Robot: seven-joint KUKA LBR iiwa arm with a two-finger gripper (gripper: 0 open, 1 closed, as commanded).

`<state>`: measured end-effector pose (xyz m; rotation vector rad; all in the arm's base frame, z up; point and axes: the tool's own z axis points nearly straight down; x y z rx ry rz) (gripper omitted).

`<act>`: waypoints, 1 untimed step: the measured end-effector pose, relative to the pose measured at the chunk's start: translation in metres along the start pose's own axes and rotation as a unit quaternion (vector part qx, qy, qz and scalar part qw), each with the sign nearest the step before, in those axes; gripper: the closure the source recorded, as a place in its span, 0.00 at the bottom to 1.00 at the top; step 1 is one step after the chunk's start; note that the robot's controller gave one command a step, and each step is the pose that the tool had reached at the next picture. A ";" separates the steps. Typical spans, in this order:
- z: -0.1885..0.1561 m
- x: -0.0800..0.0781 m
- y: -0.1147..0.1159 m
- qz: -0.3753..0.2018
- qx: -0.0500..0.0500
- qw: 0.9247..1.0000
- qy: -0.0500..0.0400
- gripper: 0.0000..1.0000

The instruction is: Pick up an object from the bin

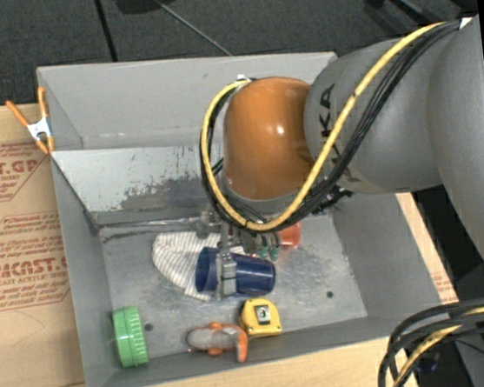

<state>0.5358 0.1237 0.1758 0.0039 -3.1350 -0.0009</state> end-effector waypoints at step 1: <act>-0.005 -0.002 -0.001 0.001 0.000 1.000 -0.004 0.00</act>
Offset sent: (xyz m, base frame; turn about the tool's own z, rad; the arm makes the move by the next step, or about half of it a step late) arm -0.0090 -0.0606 -0.1058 0.2767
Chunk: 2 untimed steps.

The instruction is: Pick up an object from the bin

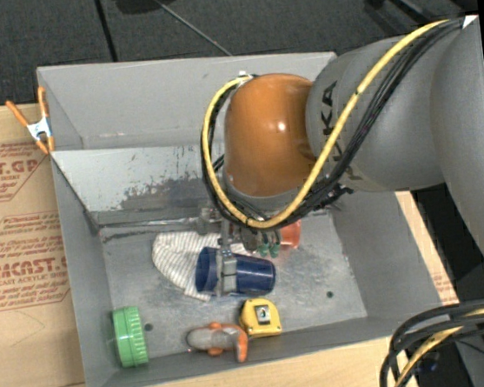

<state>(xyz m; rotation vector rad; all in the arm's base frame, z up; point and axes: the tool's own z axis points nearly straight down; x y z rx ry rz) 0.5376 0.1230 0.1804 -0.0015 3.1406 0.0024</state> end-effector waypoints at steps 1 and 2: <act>0.052 0.005 -0.028 0.065 0.000 0.998 -0.001 0.00; 0.046 0.006 -0.045 0.071 0.001 0.997 0.001 0.00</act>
Offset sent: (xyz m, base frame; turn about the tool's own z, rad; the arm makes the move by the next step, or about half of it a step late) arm -0.0054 -0.0548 -0.0204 0.1174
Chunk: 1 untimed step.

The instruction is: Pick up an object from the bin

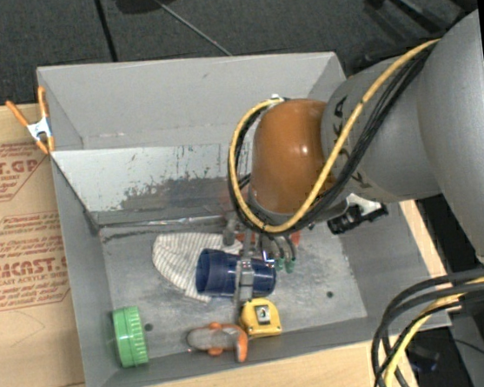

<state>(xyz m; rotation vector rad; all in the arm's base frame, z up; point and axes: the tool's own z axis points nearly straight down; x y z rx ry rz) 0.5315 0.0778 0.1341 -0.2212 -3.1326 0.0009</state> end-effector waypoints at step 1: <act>0.006 -0.001 -0.001 0.042 -0.001 0.999 -0.001 0.00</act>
Offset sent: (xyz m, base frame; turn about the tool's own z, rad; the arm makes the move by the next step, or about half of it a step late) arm 0.0031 -0.0131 -0.0641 0.2187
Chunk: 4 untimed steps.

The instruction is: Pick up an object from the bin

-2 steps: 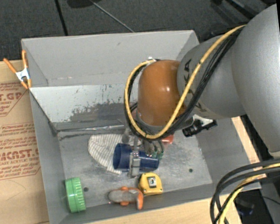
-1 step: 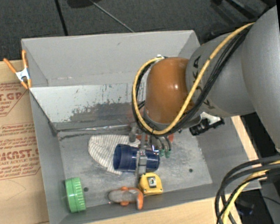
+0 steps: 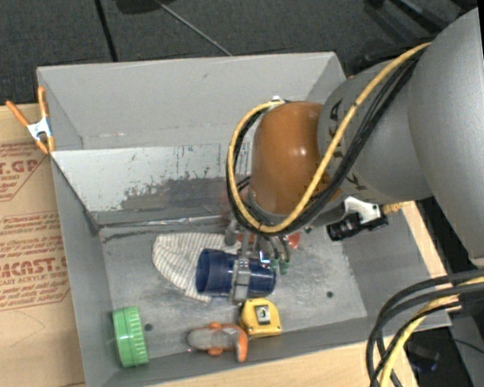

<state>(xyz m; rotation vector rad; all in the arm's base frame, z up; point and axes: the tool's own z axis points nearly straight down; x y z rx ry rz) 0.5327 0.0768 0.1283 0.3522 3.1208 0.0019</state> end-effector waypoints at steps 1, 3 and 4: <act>0.062 -0.003 -0.011 0.068 0.001 0.998 0.002 0.00; 0.057 -0.003 -0.012 0.133 -0.001 0.991 -0.001 1.00; 0.056 -0.003 -0.012 0.132 -0.001 0.991 -0.001 1.00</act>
Offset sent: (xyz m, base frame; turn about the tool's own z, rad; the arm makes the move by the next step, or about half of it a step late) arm -0.0010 -0.0143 -0.0583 0.2680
